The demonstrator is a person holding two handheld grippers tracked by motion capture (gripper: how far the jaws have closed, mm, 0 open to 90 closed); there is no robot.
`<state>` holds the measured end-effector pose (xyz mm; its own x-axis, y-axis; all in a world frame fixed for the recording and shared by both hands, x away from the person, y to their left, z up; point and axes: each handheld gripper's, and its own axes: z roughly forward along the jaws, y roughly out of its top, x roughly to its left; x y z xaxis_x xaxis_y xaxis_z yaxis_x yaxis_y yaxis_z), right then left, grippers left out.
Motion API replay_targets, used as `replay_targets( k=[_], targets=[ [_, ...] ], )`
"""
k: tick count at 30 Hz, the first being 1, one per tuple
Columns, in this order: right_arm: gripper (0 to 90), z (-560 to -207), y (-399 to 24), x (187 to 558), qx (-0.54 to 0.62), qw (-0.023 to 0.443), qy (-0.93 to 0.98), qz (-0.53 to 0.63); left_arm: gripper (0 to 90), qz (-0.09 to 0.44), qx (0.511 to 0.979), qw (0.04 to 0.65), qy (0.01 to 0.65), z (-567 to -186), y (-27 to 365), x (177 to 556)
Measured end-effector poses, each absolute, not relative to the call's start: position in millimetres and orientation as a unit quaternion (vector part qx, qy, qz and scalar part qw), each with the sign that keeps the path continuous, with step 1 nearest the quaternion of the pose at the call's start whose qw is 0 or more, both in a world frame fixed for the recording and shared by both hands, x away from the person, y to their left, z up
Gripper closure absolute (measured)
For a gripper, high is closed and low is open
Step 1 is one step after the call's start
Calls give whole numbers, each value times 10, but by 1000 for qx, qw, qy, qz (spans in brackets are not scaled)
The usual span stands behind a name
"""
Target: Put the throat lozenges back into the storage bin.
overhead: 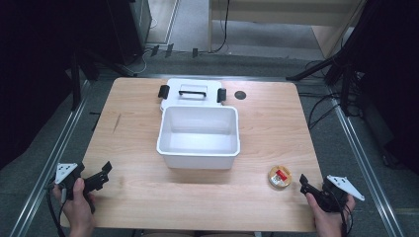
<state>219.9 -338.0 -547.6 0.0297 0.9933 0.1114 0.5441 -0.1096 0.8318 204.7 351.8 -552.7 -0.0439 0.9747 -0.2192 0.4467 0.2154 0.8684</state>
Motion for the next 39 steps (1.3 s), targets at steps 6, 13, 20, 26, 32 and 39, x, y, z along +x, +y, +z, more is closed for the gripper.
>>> replay_targets(
  k=[6, 13, 20, 26, 32, 39],
  targets=[
    [173, -5469, -3385, 2191, 645, 307, 595, 369, 0, 310, 544, 425, 654, -5526, 3522, 2044],
    [181, -5431, -3375, 2178, 637, 298, 608, 369, 0, 307, 549, 426, 650, -5525, 3516, 2051],
    [180, -5323, -3303, 2228, 633, 268, 639, 345, 0, 306, 553, 431, 645, -5526, 3514, 2024],
    [179, -5236, -3226, 2306, 625, 238, 678, 304, 0, 301, 556, 433, 643, -5528, 3515, 2017],
    [170, -5133, -3116, 2384, 601, 226, 720, 261, 0, 299, 560, 428, 643, -5527, 3510, 2028],
    [166, -5068, -2999, 2461, 574, 217, 759, 216, 0, 295, 561, 429, 644, -5527, 3512, 2030]
  ],
)
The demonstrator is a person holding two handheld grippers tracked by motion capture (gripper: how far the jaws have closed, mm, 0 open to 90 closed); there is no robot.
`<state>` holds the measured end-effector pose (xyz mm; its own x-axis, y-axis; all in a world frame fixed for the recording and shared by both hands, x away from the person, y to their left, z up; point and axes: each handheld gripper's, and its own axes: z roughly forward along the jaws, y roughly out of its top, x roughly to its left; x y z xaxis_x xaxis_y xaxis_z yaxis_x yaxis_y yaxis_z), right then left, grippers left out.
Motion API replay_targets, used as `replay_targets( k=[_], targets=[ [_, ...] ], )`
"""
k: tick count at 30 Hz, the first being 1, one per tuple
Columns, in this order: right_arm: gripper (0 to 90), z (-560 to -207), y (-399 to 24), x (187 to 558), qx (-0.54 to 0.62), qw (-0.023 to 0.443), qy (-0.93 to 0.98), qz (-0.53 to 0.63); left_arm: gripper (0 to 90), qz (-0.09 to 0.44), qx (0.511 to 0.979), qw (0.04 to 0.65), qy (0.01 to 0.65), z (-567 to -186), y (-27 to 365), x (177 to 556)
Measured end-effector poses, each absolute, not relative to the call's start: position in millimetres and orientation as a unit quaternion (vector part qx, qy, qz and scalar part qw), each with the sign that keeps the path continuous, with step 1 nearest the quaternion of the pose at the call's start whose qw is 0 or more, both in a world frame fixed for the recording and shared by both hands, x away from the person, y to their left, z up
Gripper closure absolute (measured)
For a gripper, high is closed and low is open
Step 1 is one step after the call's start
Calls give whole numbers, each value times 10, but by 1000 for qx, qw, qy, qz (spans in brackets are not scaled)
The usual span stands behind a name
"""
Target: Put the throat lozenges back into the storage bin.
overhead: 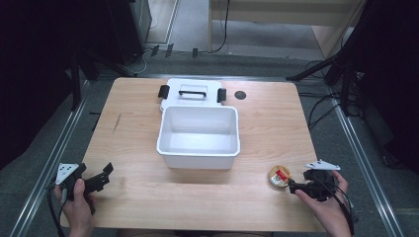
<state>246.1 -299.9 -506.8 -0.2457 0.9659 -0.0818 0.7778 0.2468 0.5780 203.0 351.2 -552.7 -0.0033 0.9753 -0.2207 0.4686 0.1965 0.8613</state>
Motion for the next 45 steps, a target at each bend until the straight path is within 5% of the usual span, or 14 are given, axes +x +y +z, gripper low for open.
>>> replay_targets(
  k=[20, 33, 45],
  targets=[
    [138, -4903, -2706, 2690, 528, 138, 832, 100, 0, 280, 565, 432, 645, -5533, 3528, 2048],
    [39, -4848, -2396, 2956, 517, 71, 852, 46, 0, 275, 566, 432, 647, -5536, 3535, 2059],
    [141, -4995, -2278, 3128, 531, 69, 844, 21, 0, 273, 565, 431, 648, -5537, 3537, 2064]
  ],
)
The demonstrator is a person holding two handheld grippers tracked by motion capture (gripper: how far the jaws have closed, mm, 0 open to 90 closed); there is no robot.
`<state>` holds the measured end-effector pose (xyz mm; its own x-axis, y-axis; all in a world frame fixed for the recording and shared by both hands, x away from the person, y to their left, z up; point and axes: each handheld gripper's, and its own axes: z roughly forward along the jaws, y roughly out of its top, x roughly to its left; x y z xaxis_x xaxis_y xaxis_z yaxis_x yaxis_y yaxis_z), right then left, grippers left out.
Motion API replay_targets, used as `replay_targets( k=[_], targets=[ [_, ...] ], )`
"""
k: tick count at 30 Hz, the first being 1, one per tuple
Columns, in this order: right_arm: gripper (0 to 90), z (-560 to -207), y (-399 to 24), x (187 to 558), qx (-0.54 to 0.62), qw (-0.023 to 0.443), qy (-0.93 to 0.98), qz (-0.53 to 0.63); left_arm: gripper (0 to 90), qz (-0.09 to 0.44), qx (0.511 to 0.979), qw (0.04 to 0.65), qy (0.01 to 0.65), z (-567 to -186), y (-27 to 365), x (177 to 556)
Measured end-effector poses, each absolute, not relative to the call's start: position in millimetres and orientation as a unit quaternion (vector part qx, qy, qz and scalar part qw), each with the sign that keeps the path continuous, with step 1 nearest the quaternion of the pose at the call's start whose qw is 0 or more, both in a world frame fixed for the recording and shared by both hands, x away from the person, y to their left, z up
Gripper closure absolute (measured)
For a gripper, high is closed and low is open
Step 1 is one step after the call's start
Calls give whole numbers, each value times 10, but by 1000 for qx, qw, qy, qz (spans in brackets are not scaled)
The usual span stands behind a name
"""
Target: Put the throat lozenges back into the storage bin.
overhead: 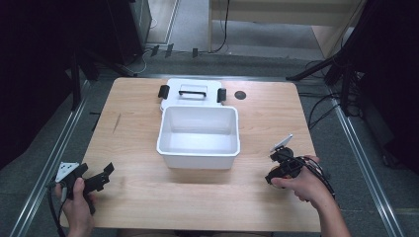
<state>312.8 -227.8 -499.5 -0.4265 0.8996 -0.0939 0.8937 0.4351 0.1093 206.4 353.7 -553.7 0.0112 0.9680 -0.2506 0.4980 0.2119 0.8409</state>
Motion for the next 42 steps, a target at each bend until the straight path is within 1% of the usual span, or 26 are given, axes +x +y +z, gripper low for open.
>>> replay_targets(
  k=[6, 9, 15, 26, 36, 42],
  targets=[
    [161, -5050, -2278, 3155, 540, 59, 840, 15, 0, 272, 565, 430, 649, -5536, 3536, 2067],
    [204, -5085, -2279, 3162, 541, 55, 839, 10, 0, 272, 565, 429, 650, -5536, 3536, 2067],
    [209, -5068, -2286, 3163, 541, 46, 839, 19, 0, 272, 566, 429, 649, -5536, 3536, 2067],
    [210, -4845, -2216, 3188, 525, 56, 848, 37, 0, 279, 567, 433, 643, -5532, 3520, 2058],
    [210, -4558, -2121, 3269, 520, 64, 850, 59, 0, 314, 579, 429, 618, -5517, 3437, 2043],
    [210, -4450, -2082, 3304, 514, 65, 853, 64, 0, 347, 587, 428, 593, -5511, 3360, 2035]
  ],
)
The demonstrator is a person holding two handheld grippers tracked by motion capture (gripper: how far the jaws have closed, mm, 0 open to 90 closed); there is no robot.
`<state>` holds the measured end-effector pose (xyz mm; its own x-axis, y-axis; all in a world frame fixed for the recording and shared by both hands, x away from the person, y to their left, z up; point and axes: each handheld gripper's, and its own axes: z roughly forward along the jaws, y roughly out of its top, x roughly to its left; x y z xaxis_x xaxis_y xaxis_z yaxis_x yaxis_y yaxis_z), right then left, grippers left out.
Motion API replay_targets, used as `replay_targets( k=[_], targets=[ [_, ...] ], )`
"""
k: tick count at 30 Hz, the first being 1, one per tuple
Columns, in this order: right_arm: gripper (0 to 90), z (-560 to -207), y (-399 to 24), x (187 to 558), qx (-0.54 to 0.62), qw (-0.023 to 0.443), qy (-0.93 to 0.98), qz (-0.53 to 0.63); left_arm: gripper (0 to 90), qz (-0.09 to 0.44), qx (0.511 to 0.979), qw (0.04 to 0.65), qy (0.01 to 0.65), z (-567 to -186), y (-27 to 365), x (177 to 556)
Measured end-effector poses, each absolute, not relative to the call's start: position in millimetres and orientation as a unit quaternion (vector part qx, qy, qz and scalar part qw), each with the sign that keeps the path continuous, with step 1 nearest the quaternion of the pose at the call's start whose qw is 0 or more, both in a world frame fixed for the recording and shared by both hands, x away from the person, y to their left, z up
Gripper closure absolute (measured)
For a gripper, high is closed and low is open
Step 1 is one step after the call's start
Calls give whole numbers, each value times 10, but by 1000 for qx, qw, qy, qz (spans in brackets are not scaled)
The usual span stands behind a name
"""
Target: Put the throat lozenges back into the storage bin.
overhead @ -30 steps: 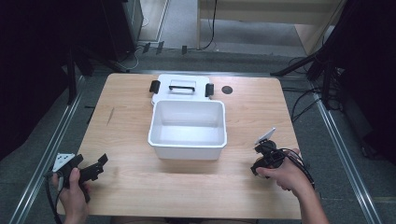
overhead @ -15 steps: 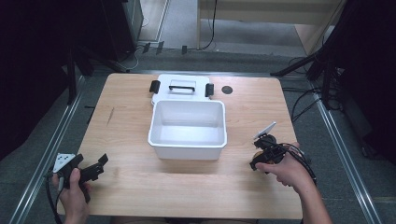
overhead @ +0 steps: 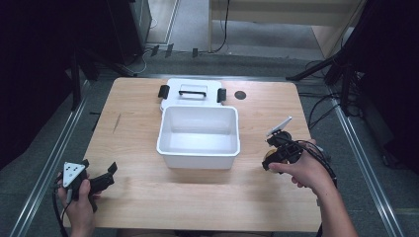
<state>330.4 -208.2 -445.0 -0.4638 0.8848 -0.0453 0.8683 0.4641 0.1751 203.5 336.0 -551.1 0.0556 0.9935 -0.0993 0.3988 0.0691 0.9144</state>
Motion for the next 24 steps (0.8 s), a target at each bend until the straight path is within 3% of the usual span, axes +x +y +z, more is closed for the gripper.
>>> replay_targets(
  k=[8, 24],
  targets=[
    [210, -4328, -1999, 3355, 502, 60, 860, 64, 0, 359, 609, 412, 574, -5507, 3239, 2036],
    [210, -3965, -1728, 3505, 473, 60, 876, 70, 0, 342, 604, 428, 578, -5509, 3281, 2030]
  ],
)
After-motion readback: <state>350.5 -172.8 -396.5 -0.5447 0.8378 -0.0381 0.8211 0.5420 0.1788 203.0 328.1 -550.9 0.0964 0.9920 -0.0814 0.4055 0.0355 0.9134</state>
